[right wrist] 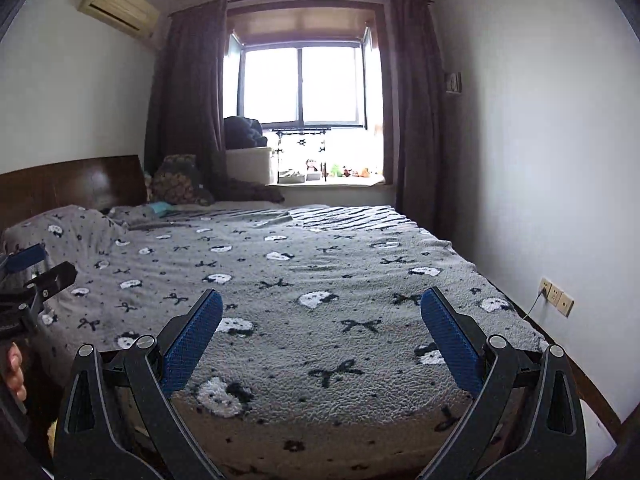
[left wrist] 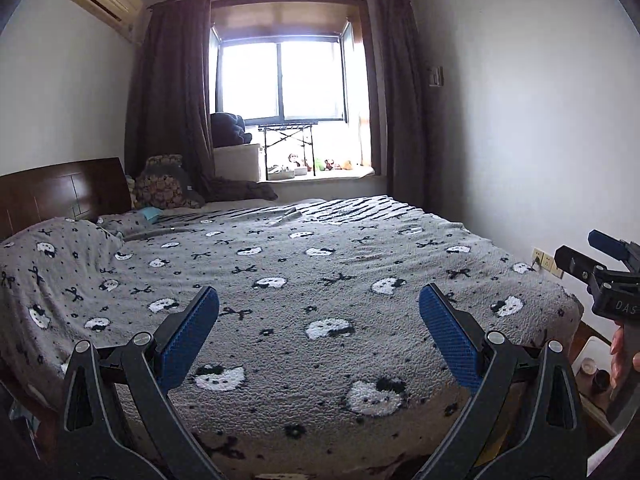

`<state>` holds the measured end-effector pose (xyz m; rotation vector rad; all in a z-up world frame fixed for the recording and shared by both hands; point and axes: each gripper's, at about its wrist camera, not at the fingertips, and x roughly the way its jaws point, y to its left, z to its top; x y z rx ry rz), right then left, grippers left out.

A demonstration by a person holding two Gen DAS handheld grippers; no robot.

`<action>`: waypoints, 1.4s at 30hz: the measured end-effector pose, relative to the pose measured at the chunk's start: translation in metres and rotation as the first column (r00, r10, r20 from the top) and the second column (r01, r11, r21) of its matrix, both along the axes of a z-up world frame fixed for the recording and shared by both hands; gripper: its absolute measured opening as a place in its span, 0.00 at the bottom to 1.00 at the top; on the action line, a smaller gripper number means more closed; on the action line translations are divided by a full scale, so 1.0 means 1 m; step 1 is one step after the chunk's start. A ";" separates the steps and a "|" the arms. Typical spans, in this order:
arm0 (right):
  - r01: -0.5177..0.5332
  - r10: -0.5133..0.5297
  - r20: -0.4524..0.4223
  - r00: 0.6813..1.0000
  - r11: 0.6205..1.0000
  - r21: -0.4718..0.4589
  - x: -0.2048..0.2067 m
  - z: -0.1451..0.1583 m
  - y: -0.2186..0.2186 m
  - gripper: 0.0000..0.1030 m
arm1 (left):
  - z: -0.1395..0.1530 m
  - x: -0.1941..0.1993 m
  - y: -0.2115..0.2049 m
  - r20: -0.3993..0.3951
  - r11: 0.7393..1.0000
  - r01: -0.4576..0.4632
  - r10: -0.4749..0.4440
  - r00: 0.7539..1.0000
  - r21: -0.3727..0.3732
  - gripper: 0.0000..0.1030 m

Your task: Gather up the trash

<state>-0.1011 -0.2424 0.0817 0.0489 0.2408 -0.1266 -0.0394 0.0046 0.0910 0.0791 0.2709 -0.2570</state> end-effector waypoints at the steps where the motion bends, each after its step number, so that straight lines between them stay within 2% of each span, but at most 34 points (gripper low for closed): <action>1: 0.010 -0.010 0.003 1.000 1.000 0.002 -0.003 0.000 0.000 0.96 | 0.000 -0.002 0.001 -0.005 1.000 0.005 -0.005 1.000 -0.017 0.92; 6: 0.047 -0.046 0.018 0.999 0.998 -0.033 -0.012 0.004 0.005 0.96 | -0.004 -0.006 0.005 -0.010 1.000 -0.016 0.015 1.000 -0.024 0.92; 17: 0.052 -0.051 0.005 0.999 0.998 -0.026 -0.011 0.002 0.008 0.97 | -0.005 -0.007 0.016 -0.018 0.999 -0.038 0.037 0.999 -0.029 0.92; 42: 0.034 -0.034 -0.002 0.999 0.999 -0.014 -0.012 -0.002 0.010 0.97 | -0.010 -0.006 0.006 -0.030 1.000 -0.010 0.010 1.000 -0.005 0.92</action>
